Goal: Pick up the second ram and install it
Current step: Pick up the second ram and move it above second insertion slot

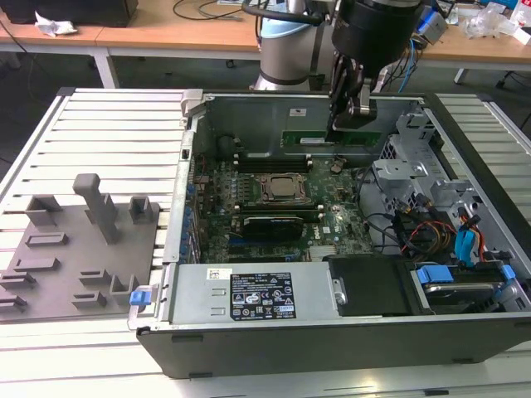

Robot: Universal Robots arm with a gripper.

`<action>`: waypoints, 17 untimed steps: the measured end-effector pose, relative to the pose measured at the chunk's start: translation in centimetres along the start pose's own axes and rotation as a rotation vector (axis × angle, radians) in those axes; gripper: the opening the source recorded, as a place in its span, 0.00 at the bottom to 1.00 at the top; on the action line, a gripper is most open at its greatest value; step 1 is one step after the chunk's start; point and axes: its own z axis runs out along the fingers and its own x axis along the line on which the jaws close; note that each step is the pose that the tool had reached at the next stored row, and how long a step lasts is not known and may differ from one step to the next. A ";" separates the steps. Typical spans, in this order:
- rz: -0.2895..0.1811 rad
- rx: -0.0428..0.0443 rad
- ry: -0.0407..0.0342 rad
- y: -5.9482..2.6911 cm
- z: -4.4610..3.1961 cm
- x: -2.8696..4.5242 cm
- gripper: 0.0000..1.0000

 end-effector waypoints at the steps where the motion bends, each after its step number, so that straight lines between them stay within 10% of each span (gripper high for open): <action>1: 0.000 0.0000 0.0000 -0.05 0.11 0.00 0.13; 17: 0.000 -0.0001 -0.0001 0.09 2.85 0.14 0.13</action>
